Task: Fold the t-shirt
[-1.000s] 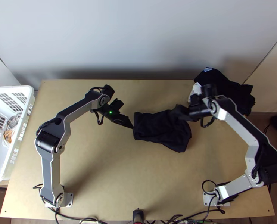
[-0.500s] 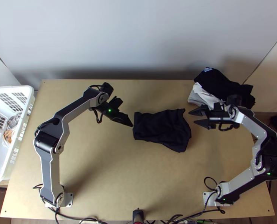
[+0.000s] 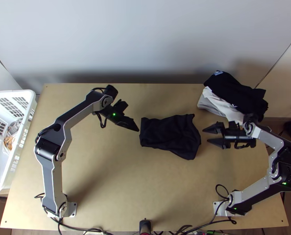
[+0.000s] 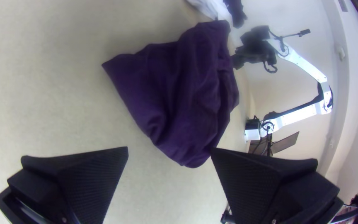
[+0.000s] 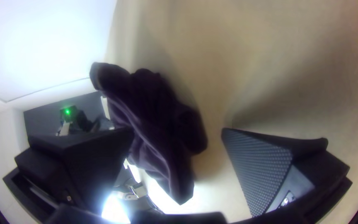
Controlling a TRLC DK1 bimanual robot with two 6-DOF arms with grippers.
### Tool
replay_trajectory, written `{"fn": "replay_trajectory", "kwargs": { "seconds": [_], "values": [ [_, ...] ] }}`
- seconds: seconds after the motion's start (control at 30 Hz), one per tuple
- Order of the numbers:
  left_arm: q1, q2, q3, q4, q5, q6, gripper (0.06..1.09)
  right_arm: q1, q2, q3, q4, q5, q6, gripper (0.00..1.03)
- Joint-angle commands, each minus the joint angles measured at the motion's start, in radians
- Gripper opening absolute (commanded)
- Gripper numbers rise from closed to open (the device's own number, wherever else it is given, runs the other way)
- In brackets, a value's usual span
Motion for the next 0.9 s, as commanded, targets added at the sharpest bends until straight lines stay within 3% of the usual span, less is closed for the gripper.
{"fn": "replay_trajectory", "kwargs": {
  "seconds": [0.0, 0.2, 0.43, 0.87],
  "values": [
    [-0.003, 0.001, 0.007, -0.001, 0.000, -0.006, 1.04, 0.064, 0.001, -0.068, -0.017, -0.045, -0.056, 0.98],
    [-0.010, 0.000, 0.009, -0.004, 0.000, -0.011, 1.04, 0.156, 0.036, -0.062, -0.006, -0.095, -0.076, 0.98],
    [-0.012, -0.002, 0.012, -0.010, 0.000, -0.011, 1.04, 0.268, 0.061, -0.002, 0.031, -0.095, -0.058, 0.98],
    [0.001, -0.009, 0.020, -0.025, 0.000, -0.011, 1.04, 0.308, 0.128, 0.099, 0.068, -0.092, -0.012, 0.98]
  ]
}}
